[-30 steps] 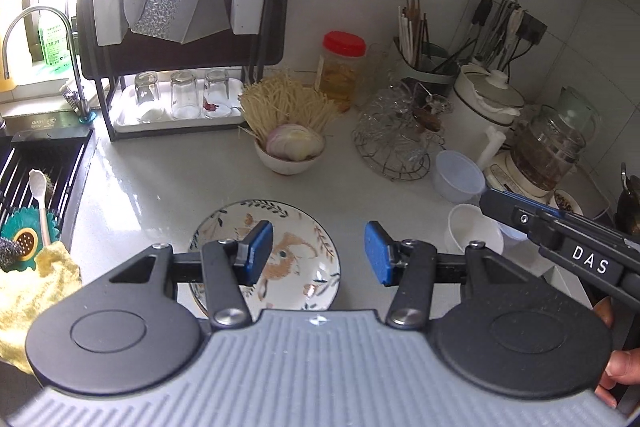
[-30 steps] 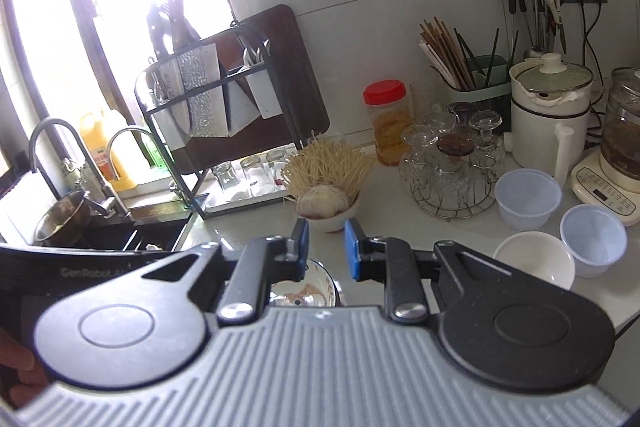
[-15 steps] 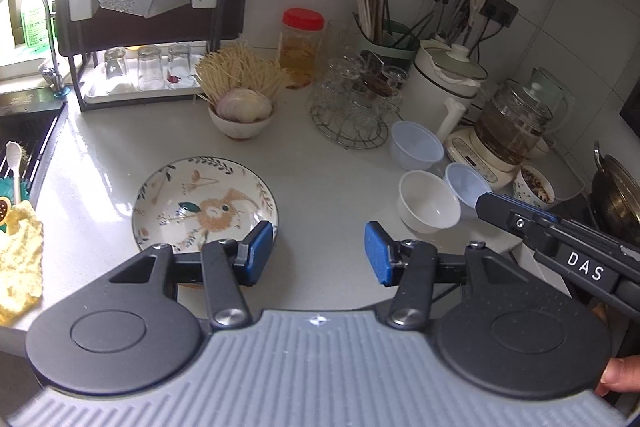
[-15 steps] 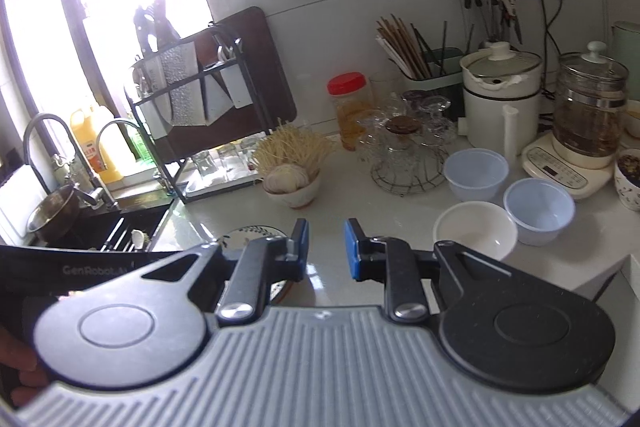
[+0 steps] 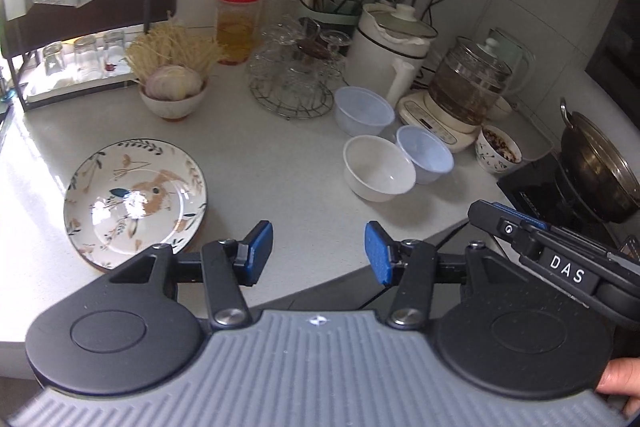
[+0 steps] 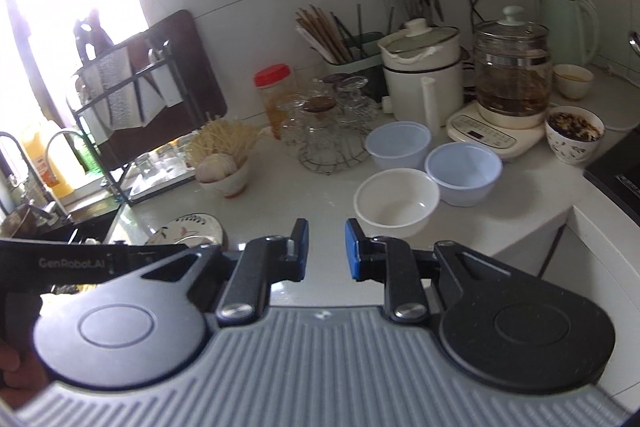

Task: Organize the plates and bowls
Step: 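Withdraw both grippers and move them toward the white ceramic bowl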

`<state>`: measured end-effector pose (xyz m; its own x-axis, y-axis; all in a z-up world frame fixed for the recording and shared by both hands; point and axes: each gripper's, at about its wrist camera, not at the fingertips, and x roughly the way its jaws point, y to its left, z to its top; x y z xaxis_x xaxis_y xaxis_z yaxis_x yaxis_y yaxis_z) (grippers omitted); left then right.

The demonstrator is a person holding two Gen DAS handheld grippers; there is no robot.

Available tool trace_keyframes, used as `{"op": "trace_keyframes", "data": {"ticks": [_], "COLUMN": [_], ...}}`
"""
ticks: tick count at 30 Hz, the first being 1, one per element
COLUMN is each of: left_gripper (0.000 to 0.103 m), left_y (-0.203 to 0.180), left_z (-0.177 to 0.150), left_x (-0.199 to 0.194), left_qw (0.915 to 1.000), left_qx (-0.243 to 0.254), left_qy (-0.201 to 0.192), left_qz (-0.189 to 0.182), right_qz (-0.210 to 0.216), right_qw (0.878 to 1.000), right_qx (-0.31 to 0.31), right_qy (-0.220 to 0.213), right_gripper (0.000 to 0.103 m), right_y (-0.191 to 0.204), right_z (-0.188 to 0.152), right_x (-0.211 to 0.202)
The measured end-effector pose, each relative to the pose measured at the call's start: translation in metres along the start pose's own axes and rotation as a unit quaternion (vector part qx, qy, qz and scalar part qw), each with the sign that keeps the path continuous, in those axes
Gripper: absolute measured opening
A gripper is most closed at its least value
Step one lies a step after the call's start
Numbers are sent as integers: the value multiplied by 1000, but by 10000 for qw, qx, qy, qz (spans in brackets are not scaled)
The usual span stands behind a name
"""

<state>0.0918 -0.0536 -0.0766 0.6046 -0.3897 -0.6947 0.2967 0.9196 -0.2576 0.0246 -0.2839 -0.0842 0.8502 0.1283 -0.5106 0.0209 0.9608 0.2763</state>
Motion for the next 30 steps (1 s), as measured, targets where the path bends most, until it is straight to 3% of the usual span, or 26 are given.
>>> {"op": "trace_keyframes", "data": {"ticks": [19,22,30], "left_gripper": [57,57,57], "left_y": [-44,-49,-60], "left_z": [42,53,78], "left_x": [81,97,146], "left_qw": [9973,9971,9957], "left_qx": [525,511,562], "left_qy": [390,403,579], "left_qz": [-325,-385,-448], "right_qz": [-667,-986,-1179], "right_qw": [9942,9904,9848], "right_qx": [841,950,1236], "right_qy": [-65,-203,-307], "right_gripper": [23,24,24], "right_y": [-70,-81,-114], "right_z": [10,15,23], "right_x": [26,32,50]}}
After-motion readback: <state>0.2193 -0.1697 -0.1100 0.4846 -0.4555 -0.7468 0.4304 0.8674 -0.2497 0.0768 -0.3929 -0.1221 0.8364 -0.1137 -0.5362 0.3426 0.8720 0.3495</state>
